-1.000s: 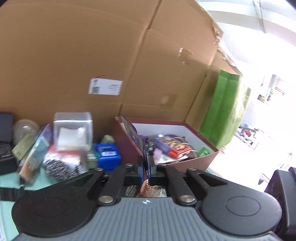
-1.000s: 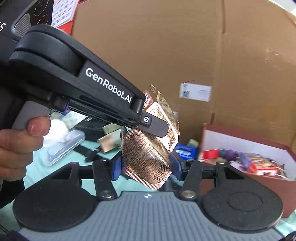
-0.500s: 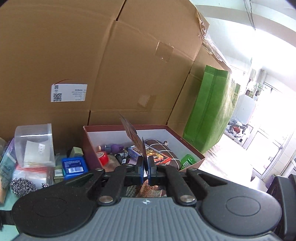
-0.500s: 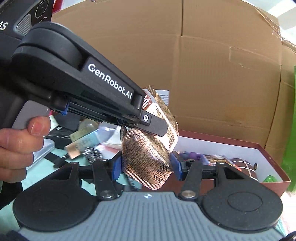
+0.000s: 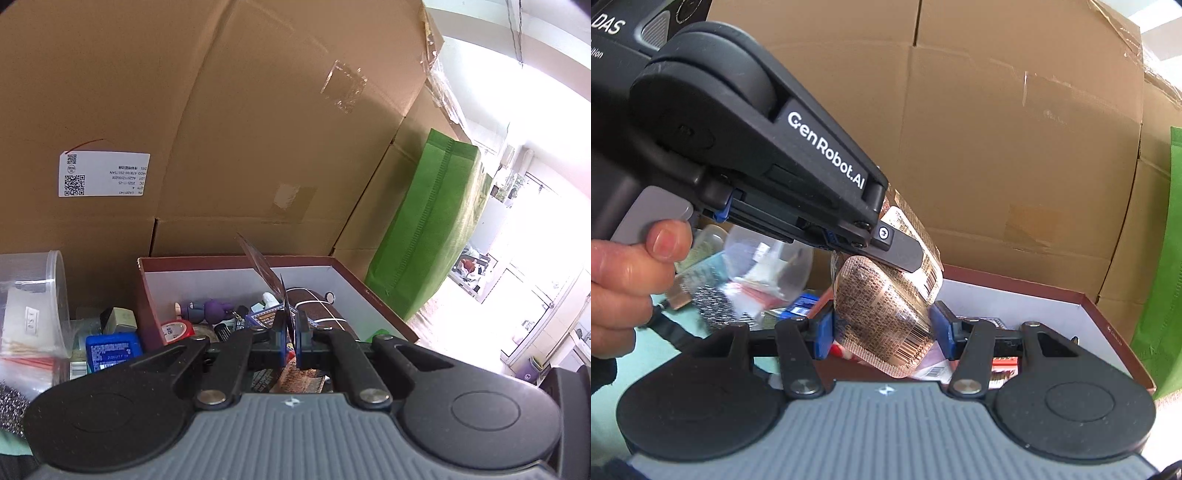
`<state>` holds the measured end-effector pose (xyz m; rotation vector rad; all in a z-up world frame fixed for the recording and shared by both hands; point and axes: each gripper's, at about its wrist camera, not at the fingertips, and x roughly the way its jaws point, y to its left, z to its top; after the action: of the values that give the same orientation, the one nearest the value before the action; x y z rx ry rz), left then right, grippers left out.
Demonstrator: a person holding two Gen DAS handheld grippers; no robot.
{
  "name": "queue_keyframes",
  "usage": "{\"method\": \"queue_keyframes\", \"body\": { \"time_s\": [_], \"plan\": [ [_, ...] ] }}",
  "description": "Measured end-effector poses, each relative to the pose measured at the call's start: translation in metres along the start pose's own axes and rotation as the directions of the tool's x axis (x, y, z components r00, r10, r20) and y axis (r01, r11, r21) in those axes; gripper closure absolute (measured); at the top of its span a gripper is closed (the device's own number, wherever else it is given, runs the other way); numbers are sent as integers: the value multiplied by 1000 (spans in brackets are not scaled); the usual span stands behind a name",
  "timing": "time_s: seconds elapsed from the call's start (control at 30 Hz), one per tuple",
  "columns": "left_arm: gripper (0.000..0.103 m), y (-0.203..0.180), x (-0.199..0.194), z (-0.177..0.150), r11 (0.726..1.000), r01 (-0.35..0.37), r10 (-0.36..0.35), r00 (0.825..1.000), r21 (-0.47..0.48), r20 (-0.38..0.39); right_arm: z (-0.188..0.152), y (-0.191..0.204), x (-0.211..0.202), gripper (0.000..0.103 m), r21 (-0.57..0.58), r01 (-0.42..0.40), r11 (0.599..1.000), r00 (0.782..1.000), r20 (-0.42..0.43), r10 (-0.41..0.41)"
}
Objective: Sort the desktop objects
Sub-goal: 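Carry the blister packs in the left gripper over the brown box, then open the left gripper to drop the blister packs into the box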
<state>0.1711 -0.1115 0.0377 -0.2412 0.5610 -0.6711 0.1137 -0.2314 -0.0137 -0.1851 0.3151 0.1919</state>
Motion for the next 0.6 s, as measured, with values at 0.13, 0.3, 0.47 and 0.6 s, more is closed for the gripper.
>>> {"method": "queue_keyframes", "body": {
  "time_s": [0.13, 0.3, 0.47, 0.6],
  "plan": [
    [101, 8, 15, 1, 1000, -6, 6, 1000, -13, -28, -4, 0, 10, 49, -5, 10, 1000, 1000, -28, -10],
    [43, 9, 11, -7, 997, -80, 80, 995, 7, 57, -10, 5, 11, 36, -23, 40, 999, 999, -19, -40],
    [11, 1, -8, -14, 990, -130, 122, 981, 47, 151, -13, 8, 8, 20, -32, 111, 993, 994, -1, -111],
    [6, -6, -14, -20, 984, -147, 132, 980, 97, 151, -14, 11, 4, 20, -28, 119, 993, 993, 3, -118]
  ]
}}
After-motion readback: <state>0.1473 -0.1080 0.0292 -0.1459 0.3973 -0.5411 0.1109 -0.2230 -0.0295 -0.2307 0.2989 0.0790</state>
